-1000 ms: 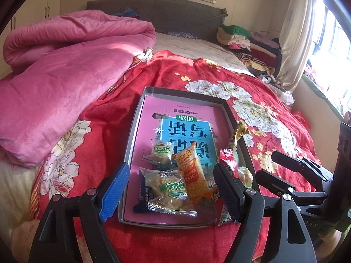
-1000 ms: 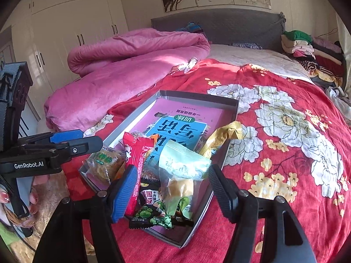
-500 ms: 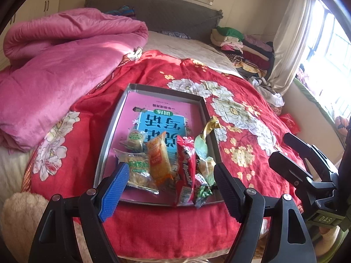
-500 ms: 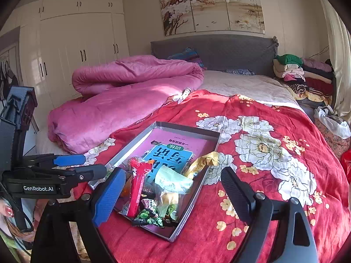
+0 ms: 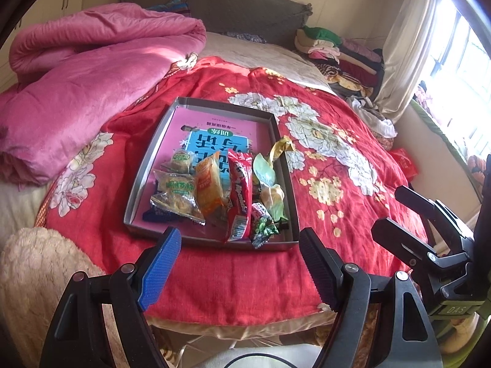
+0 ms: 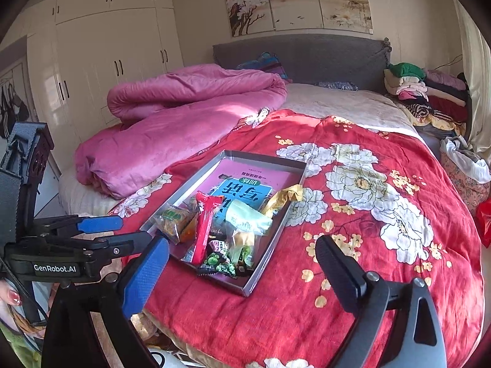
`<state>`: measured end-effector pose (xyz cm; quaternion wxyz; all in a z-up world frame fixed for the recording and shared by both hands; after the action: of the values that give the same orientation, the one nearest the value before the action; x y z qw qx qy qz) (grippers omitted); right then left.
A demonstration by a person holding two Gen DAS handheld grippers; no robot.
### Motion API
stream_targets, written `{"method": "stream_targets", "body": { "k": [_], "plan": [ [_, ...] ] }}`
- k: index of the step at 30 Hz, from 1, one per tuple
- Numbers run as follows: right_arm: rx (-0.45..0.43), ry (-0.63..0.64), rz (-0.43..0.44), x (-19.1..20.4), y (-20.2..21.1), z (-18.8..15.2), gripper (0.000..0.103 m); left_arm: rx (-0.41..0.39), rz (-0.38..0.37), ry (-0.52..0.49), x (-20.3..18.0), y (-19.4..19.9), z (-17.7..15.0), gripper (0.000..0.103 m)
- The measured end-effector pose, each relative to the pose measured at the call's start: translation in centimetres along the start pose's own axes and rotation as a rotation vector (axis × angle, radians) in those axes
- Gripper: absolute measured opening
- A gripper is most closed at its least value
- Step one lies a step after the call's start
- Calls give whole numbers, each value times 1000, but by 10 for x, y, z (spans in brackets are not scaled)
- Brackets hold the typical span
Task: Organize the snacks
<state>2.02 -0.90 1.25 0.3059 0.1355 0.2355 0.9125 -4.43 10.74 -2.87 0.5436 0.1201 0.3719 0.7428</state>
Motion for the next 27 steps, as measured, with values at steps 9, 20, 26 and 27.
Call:
{"method": "stream_targets", "body": {
  "k": [9, 20, 26, 27],
  "plan": [
    [42, -12, -6, 1, 8, -22, 99, 30, 13, -15, -5, -5, -12, 81],
    [48, -14, -10, 1, 4, -23, 99, 40, 8, -19, -7, -8, -16, 81],
    [54, -8, -14, 2, 2, -25, 99, 46, 9, -11, -5, -10, -17, 81],
    [56, -6, -15, 3, 2, -25, 99, 47, 7, -10, -4, -10, -18, 81]
  ]
}}
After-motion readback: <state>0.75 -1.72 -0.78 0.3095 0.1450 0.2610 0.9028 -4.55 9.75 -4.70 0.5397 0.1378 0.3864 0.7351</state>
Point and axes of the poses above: each gripper's, at about its wrist camera, not at the fingertips, and y roughly against the way its jaws point, x to its left, z to its top, the point moved 7 cm from there along -y, roughly the way its jaws point, and after that the axes turned 6 degrees about -x, right-handed, at the moved point
